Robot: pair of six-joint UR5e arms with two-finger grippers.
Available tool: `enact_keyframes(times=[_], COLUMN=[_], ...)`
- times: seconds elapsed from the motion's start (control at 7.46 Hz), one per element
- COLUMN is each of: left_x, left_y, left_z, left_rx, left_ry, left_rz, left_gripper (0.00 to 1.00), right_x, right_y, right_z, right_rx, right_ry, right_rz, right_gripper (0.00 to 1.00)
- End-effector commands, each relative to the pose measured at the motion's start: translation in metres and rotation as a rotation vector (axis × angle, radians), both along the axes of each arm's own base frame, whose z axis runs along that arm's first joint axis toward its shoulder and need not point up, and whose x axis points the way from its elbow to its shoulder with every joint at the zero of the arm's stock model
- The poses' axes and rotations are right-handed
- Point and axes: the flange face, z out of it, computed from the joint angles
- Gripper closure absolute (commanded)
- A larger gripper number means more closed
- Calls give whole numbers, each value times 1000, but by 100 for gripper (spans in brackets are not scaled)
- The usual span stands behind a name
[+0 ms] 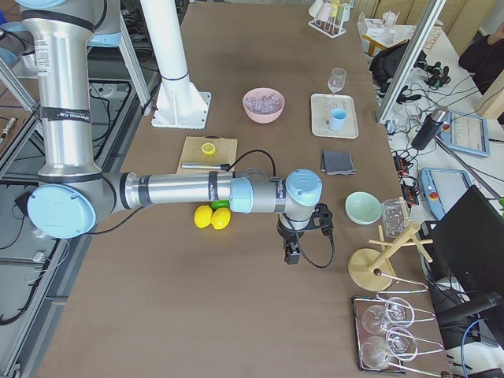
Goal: Put ice in cup with scoop
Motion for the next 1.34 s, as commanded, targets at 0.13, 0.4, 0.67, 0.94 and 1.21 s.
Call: enact_keyframes(times=[0.13,0.4,0.67,0.94,1.21], left_x=[0,0,0,3,13], left_y=[0,0,-1,-6,-14], left_z=[0,-3,-4,-9,-23], left_rx=[1,5,4,22,49], left_ry=[2,2,2,5,24], left_rz=[1,2,1,6,25], left_gripper=[2,2,2,2,2], right_x=[3,4,4,1,-37], right_y=[1,2,2,0,1], right_z=[0,0,-4,-15,-40], right_rx=[0,-3,9,19,-9], right_ry=[-2,-2,-2,-11,-72], right_rz=[6,10,7,15,4], right_gripper=[0,0,0,0,0])
